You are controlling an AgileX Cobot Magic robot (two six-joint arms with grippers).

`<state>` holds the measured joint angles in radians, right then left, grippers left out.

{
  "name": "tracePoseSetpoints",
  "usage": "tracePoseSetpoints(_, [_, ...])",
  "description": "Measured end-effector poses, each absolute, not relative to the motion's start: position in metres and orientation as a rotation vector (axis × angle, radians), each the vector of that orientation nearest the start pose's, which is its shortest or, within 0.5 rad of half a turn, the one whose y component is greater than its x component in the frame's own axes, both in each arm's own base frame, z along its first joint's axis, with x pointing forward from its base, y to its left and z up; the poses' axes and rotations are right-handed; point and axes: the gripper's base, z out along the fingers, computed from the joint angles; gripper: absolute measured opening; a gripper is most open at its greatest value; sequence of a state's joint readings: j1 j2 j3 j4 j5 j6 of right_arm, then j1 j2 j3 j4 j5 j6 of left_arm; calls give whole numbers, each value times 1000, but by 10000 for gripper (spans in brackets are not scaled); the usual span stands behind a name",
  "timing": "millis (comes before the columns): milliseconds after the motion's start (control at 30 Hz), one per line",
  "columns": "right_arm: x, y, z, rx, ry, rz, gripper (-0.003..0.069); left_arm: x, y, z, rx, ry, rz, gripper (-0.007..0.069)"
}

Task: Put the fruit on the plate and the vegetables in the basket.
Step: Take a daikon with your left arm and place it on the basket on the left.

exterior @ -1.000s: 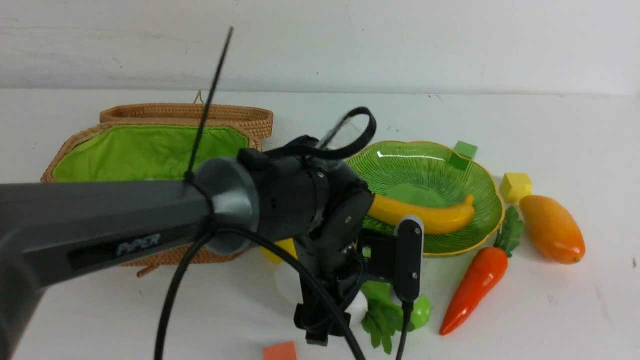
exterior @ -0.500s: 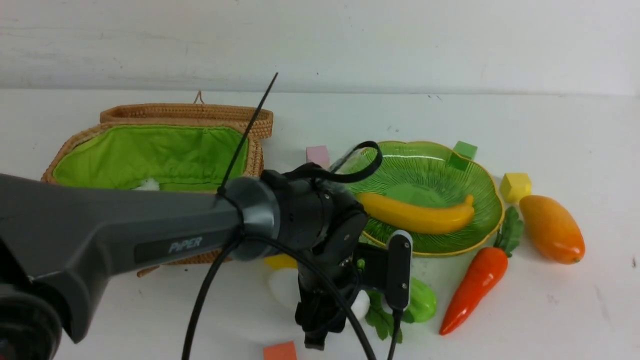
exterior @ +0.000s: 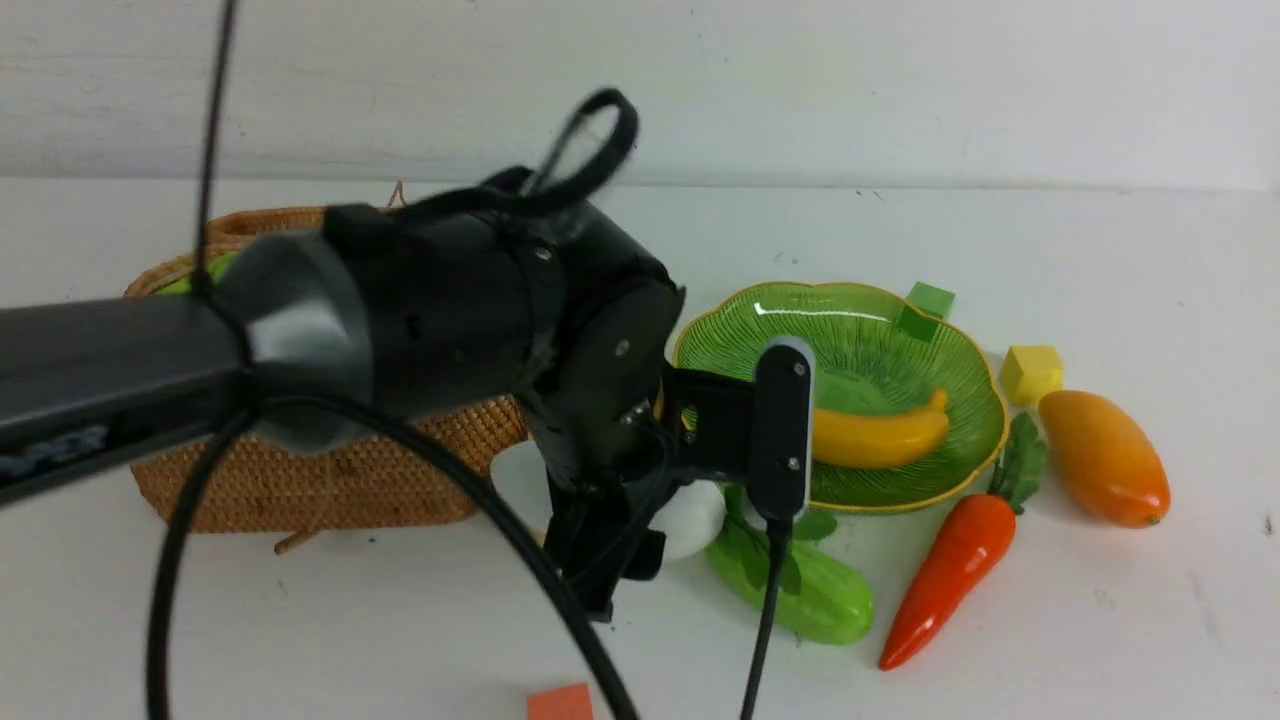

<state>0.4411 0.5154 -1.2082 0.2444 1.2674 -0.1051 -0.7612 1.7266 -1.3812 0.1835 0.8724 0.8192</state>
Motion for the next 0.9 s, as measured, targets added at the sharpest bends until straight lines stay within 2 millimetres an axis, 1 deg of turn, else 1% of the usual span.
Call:
tracePoseSetpoints(33, [4, 25, 447, -626, 1975, 494, 233, 270, -240, 286, -2623, -2437, -320, 472])
tracePoseSetpoints(133, [5, 26, 448, -620, 1958, 504, 233, 258, -226, 318, -2568, -2611, -340, 472])
tracePoseSetpoints(167, [5, 26, 449, -616, 1948, 506, 233, 257, -223, 324, -2559, -2642, -359, 472])
tracePoseSetpoints(233, [7, 27, 453, -597, 1906, 512, 233, 253, -211, 343, -2533, -2723, -493, 472])
tracePoseSetpoints(300, [8, 27, 456, -581, 1871, 519, 233, 253, -201, 354, -2507, -2763, -639, 472])
tracePoseSetpoints(367, [11, 28, 460, -561, 1828, 524, 233, 256, -190, 364, -2450, -2791, -836, 472])
tracePoseSetpoints(433, [13, 28, 465, -539, 1780, 532, 233, 265, -177, 368, -2372, -2817, -997, 472])
tracePoseSetpoints(467, [13, 28, 465, -537, 1775, 533, 233, 266, -176, 369, -2362, -2818, -1019, 472])
tracePoseSetpoints(500, [14, 28, 468, -525, 1743, 534, 233, 272, -167, 370, -2317, -2831, -1080, 472])
tracePoseSetpoints(533, [14, 28, 469, -522, 1730, 533, 233, 276, -163, 370, -2291, -2843, -1104, 472])
tracePoseSetpoints(567, [14, 28, 472, -517, 1699, 533, 233, 286, -149, 370, -2211, -2878, -1150, 472])
tracePoseSetpoints(633, [15, 29, 474, -515, 1676, 537, 233, 298, -133, 367, -2121, -2919, -1184, 472])
tracePoseSetpoints(667, [15, 29, 475, -513, 1670, 537, 233, 304, -126, 365, -2081, -2939, -1193, 472])
tracePoseSetpoints(700, [15, 29, 475, -513, 1670, 537, 233, 307, -123, 364, -2066, -2945, -1195, 472])
tracePoseSetpoints(733, [15, 29, 475, -513, 1669, 540, 233, 317, -114, 358, -2010, -2985, -1177, 472])
tracePoseSetpoints(800, [15, 29, 475, -513, 1669, 542, 235, 323, -109, 354, -1985, -3013, -1158, 472])
tracePoseSetpoints(900, [14, 29, 475, -514, 1670, 548, 236, 333, -100, 344, -1899, -3084, -1072, 472])
